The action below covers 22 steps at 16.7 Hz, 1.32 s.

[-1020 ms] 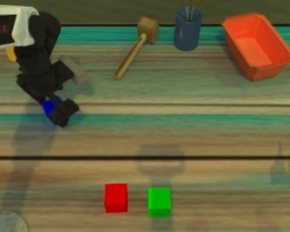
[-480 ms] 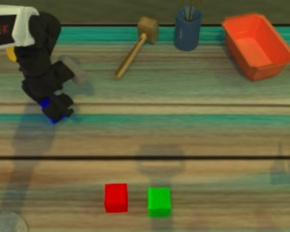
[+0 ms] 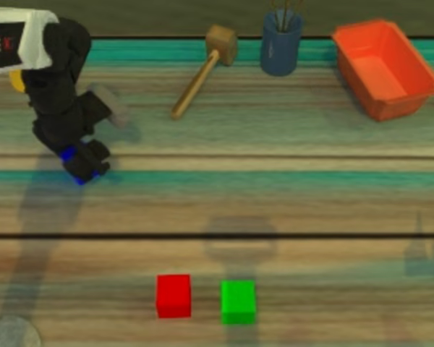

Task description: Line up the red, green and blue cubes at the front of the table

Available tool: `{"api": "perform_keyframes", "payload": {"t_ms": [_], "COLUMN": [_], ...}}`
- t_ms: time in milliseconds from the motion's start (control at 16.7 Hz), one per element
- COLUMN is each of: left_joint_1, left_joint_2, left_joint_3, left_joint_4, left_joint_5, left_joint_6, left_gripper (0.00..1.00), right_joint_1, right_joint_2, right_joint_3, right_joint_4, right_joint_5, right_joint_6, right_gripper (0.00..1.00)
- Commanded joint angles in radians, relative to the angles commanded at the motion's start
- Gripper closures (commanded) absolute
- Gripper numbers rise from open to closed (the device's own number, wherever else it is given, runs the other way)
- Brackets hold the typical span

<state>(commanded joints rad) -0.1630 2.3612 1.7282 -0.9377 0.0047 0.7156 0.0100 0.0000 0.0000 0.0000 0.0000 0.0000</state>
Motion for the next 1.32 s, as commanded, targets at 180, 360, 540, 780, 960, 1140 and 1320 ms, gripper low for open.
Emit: {"api": "perform_keyframes", "payload": {"t_ms": [180, 360, 540, 780, 960, 1140, 1320], "left_joint_1": [0.000, 0.010, 0.019, 0.015, -0.022, -0.145, -0.321], "left_joint_2": [-0.018, -0.049, -0.084, -0.088, -0.088, -0.089, -0.092], "left_joint_3": [0.016, 0.081, 0.143, 0.149, 0.154, 0.164, 0.168], "left_joint_4": [-0.025, -0.129, -0.225, -0.235, -0.238, -0.248, -0.263], "left_joint_5": [0.005, 0.006, 0.004, 0.004, 0.004, 0.005, 0.006], "left_joint_6": [0.000, -0.003, -0.005, -0.004, -0.008, -0.027, -0.058], "left_gripper": [1.00, 1.00, 1.00, 1.00, 1.00, 1.00, 1.00], "right_joint_1": [0.000, 0.000, 0.000, 0.000, 0.000, 0.000, 0.000], "right_joint_2": [0.000, 0.000, 0.000, 0.000, 0.000, 0.000, 0.000], "right_joint_3": [0.000, 0.000, 0.000, 0.000, 0.000, 0.000, 0.000], "right_joint_4": [0.000, 0.000, 0.000, 0.000, 0.000, 0.000, 0.000], "right_joint_5": [0.000, 0.000, 0.000, 0.000, 0.000, 0.000, 0.000], "right_joint_6": [0.000, 0.000, 0.000, 0.000, 0.000, 0.000, 0.000], "right_gripper": [0.00, 0.00, 0.00, 0.00, 0.00, 0.00, 0.00]}}
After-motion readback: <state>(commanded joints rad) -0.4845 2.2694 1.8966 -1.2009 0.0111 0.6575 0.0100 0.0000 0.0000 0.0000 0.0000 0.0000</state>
